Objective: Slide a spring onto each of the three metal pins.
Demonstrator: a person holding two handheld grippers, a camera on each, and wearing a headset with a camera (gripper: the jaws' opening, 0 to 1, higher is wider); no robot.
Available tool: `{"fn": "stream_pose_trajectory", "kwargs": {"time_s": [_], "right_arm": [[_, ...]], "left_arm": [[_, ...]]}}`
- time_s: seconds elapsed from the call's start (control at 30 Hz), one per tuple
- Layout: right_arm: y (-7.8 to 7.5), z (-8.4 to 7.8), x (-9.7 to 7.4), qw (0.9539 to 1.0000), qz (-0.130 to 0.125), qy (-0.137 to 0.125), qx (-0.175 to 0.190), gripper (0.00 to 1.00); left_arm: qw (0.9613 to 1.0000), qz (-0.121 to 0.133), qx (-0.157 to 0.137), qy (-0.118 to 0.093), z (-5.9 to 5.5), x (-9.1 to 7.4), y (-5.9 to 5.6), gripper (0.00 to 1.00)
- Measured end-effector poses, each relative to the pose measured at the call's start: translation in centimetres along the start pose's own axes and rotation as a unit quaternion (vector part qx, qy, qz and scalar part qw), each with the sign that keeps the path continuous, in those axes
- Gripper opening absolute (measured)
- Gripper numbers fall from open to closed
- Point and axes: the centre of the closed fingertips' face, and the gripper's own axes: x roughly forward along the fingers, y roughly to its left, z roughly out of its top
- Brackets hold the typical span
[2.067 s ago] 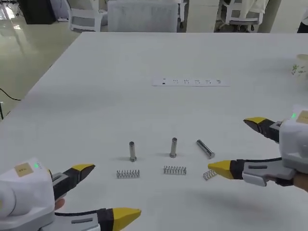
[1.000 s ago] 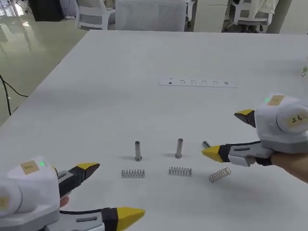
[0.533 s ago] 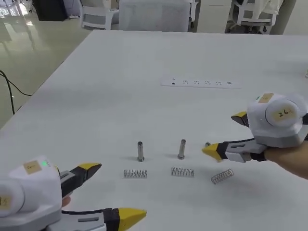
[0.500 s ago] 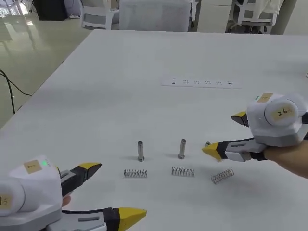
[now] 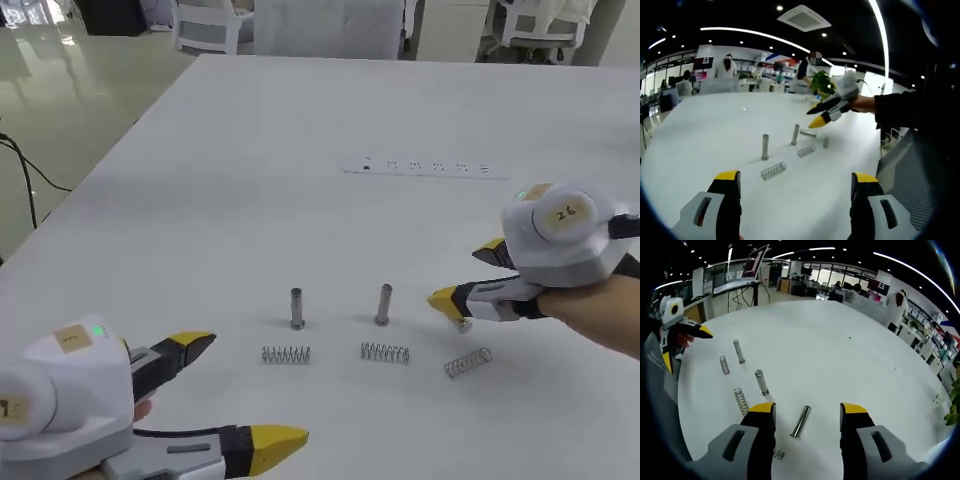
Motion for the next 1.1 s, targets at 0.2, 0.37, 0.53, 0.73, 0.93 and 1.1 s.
{"fn": "stream_pose_trajectory", "kwargs": {"time_s": [0.2, 0.37, 0.53, 0.73, 0.93, 1.1], "right_arm": [[0.2, -0.9, 0.8, 0.9997, 0.008, 0.022, 0.011, 0.41], [0.2, -1.2, 1.2, 0.9992, 0.010, 0.034, 0.017, 0.36], [0.4, -1.4, 1.8, 0.9988, 0.013, 0.044, 0.018, 0.30], [0.4, -2.1, 2.6, 0.9976, 0.015, 0.062, 0.025, 0.23], [0.4, -2.5, 3.0, 0.9967, 0.015, 0.072, 0.033, 0.19], [0.4, -2.7, 3.2, 0.9960, 0.017, 0.079, 0.040, 0.17]], "left_arm": [[1.0000, 0.000, 0.000, 0.001, 0.0, 0.0, 0.0, 0.88], [1.0000, -0.001, 0.000, 0.004, -0.1, 0.1, -0.1, 0.87], [1.0000, 0.000, -0.001, 0.004, -0.2, 0.0, 0.0, 0.87], [1.0000, 0.002, -0.001, 0.005, -0.2, 0.0, -0.1, 0.87], [1.0000, 0.002, -0.001, 0.008, -0.3, 0.1, -0.1, 0.87], [1.0000, 0.002, -0.001, 0.009, -0.4, 0.1, -0.1, 0.87]]}}
